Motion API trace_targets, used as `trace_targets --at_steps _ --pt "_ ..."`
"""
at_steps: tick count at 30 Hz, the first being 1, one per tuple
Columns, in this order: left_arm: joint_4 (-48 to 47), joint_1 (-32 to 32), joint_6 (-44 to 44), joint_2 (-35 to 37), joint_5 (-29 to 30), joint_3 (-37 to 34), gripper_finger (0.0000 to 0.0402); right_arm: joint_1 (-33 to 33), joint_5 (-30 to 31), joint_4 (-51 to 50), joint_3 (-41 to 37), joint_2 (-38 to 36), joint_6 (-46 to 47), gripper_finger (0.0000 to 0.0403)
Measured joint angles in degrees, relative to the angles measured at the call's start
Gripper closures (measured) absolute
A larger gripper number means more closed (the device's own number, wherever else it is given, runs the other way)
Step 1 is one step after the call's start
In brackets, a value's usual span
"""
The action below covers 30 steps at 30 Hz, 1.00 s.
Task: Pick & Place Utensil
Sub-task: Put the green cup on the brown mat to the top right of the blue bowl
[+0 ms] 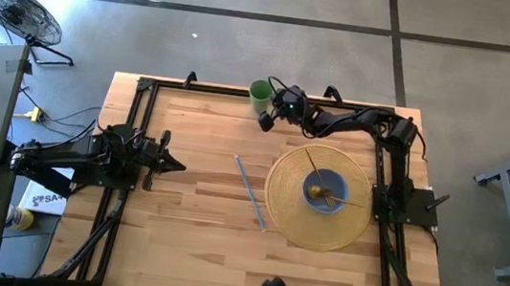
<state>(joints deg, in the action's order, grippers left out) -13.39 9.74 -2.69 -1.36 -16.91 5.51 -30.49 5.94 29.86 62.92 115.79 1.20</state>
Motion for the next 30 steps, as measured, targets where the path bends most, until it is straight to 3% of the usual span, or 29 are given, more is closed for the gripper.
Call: trace_targets --at_steps 10,30 --pt "0.0 0.0 0.0 0.0 0.0 0.0 0.0392 -1.4 -3.5 4.8 0.0 2.0 -1.3 0.0004" --pt "0.0 0.0 0.0 0.0 0.0 0.0 0.0392 -1.9 -4.6 9.9 0.0 2.8 -3.7 0.0004"
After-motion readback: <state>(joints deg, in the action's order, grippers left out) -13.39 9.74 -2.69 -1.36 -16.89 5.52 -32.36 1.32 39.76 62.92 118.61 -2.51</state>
